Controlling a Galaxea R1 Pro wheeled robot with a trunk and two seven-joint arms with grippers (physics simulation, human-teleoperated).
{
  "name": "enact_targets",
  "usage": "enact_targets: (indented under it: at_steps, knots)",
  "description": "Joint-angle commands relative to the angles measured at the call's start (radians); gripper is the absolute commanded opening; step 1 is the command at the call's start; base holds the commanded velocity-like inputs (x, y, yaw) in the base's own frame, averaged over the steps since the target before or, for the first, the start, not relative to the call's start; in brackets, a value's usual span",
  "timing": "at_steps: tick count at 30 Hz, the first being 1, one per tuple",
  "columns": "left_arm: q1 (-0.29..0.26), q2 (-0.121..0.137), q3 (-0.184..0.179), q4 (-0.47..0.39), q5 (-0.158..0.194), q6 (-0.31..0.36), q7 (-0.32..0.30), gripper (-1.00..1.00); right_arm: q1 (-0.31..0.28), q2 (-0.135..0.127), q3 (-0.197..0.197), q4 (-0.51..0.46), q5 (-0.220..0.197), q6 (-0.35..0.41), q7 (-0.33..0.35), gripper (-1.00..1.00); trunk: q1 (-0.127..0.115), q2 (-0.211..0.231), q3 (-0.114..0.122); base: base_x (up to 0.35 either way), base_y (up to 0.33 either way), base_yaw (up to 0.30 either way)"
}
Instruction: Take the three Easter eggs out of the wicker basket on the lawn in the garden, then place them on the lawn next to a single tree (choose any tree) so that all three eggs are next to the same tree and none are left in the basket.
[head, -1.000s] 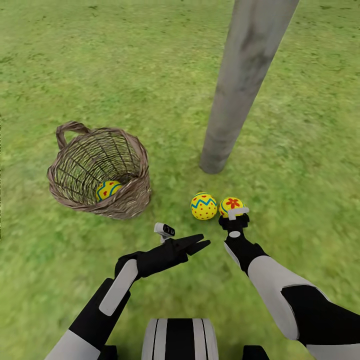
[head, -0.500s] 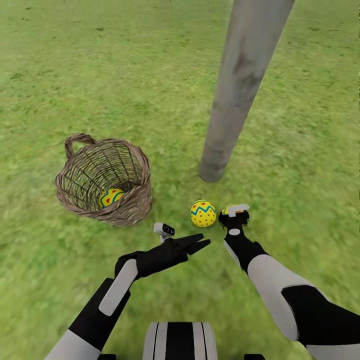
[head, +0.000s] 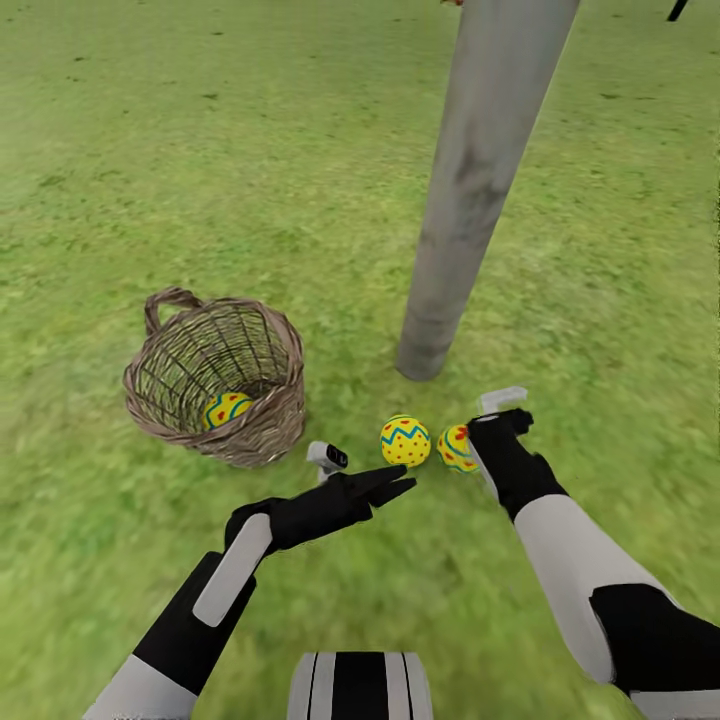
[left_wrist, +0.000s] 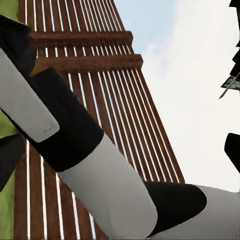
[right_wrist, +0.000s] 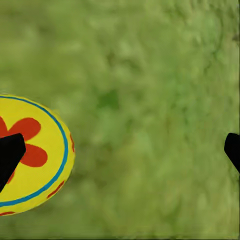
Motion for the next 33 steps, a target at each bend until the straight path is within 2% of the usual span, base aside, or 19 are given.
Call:
enact_targets:
  at_steps: [1,2,4,5,8,10,11,13,15,17,18,19,21,24,28,30,33]
  knots:
    - [-0.003,0.000,0.000,-0.016,0.008,0.008,0.051,1.00,0.004,-0.015,0.002,-0.037,0.000,0.046,0.022,1.00,0.000,0.000,0.003,0.000,0.000,0.000]
    - [-0.004,0.000,-0.001,-0.028,0.010,0.009,0.070,1.00,0.005,-0.029,0.001,-0.045,-0.001,0.056,0.047,1.00,-0.001,0.000,0.007,0.000,0.000,0.000]
    - [-0.004,0.002,-0.002,-0.061,0.013,0.013,0.086,1.00,0.006,-0.079,-0.003,-0.052,-0.004,0.067,0.137,1.00,-0.002,0.001,0.015,-0.076,0.024,0.000]
    - [-0.004,0.003,-0.002,-0.074,0.015,0.019,0.088,1.00,0.006,-0.093,-0.010,-0.051,-0.005,0.068,0.185,1.00,-0.002,0.001,0.019,-0.243,0.111,0.000]
    - [-0.004,0.014,0.000,-0.096,0.033,0.042,0.086,1.00,0.013,-0.106,-0.039,-0.039,-0.007,0.068,0.289,1.00,-0.004,0.002,0.030,-0.294,0.146,0.000]
    - [-0.004,0.035,-0.003,-0.111,0.102,0.045,0.087,1.00,0.016,-0.124,-0.054,-0.043,-0.006,0.068,0.390,1.00,-0.005,0.002,0.038,-0.309,0.161,0.000]
    - [-0.004,0.037,-0.005,-0.116,0.111,0.046,0.087,1.00,0.017,-0.143,-0.055,-0.044,-0.006,0.068,0.439,1.00,-0.005,0.002,0.042,-0.310,0.167,0.000]
    - [-0.004,0.039,-0.008,-0.129,0.116,0.046,0.086,1.00,0.017,-0.163,-0.060,-0.046,-0.006,0.068,0.507,1.00,-0.006,0.003,0.050,-0.310,0.170,0.000]
    - [-0.004,0.062,-0.003,-0.152,0.119,0.047,0.084,1.00,0.018,-0.182,-0.066,-0.047,-0.006,0.068,0.586,1.00,-0.007,0.003,0.057,-0.194,0.113,0.000]
    - [-0.005,0.091,-0.002,-0.162,0.146,0.047,0.080,1.00,0.018,-0.185,-0.070,-0.047,-0.005,0.068,0.643,1.00,-0.008,0.004,0.065,-0.036,0.021,0.000]
    - [-0.005,0.098,-0.002,-0.169,0.186,0.048,0.078,1.00,0.018,-0.186,-0.083,-0.047,-0.005,0.068,0.654,1.00,-0.008,0.004,0.069,-0.010,0.006,0.000]
    - [-0.006,0.100,-0.002,-0.174,0.210,0.048,0.078,1.00,0.018,-0.186,-0.099,-0.051,-0.003,0.068,0.658,1.00,-0.009,0.004,0.073,-0.005,0.003,0.000]
    - [-0.008,0.103,-0.001,-0.183,0.229,0.049,0.077,1.00,0.018,-0.187,-0.132,-0.053,-0.001,0.068,0.662,1.00,-0.009,0.005,0.081,-0.002,0.001,0.000]
    - [-0.027,0.117,0.004,-0.186,0.235,0.044,0.078,1.00,0.018,-0.187,-0.151,-0.055,-0.001,0.067,0.665,1.00,-0.011,0.005,0.092,0.000,0.000,0.000]
    - [-0.044,0.119,0.005,-0.186,0.233,0.041,0.077,1.00,0.018,-0.190,-0.169,-0.076,-0.001,0.068,0.667,1.00,-0.013,0.006,0.108,0.000,0.000,0.000]
    - [-0.048,0.122,0.009,-0.188,0.233,0.041,0.073,1.00,0.018,-0.193,-0.172,-0.077,-0.002,0.068,0.712,1.00,-0.014,0.007,0.115,-0.191,0.000,0.014]
    - [-0.050,0.130,0.064,-0.188,0.233,0.042,0.045,1.00,0.018,-0.195,-0.173,-0.077,0.000,0.067,0.842,1.00,-0.015,0.008,0.127,-0.292,0.015,0.204]
